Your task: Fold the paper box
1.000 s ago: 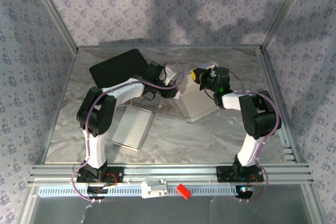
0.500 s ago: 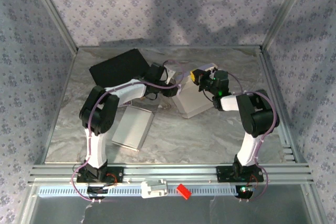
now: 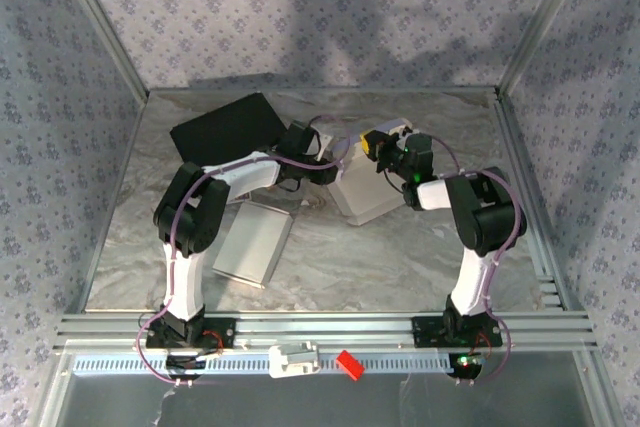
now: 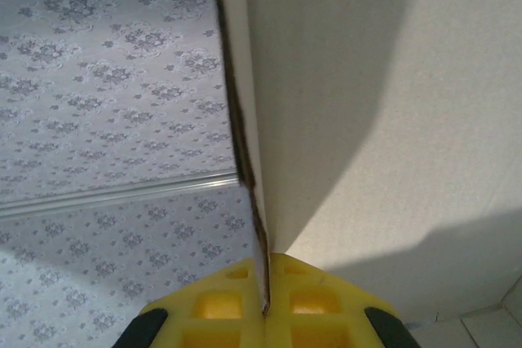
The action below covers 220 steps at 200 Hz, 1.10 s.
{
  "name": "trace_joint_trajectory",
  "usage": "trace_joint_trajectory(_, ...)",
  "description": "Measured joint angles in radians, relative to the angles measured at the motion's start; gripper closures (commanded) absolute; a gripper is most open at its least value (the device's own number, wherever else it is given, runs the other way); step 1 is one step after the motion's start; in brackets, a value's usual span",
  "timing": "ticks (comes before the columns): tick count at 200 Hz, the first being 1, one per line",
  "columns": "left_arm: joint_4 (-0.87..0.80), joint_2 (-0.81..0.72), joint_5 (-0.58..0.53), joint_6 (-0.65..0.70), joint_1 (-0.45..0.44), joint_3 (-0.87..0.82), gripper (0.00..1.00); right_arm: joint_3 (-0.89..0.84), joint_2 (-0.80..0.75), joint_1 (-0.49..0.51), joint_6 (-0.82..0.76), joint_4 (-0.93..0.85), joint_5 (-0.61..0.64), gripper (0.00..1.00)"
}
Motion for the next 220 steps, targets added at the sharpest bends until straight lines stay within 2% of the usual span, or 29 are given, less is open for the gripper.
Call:
trace_joint_trajectory(93, 0.035, 0.009, -0.034, -0.081, -0.001, 0.000, 0.63, -0.005, 0.118, 0.013, -0.042, 0.241, 0.027, 1.00)
trace_joint_trajectory(220, 0.080, 0.026, -0.136, -0.189, -0.026, 0.000, 0.67, -0.006, 0.133, 0.029, -0.061, 0.272, 0.076, 1.00)
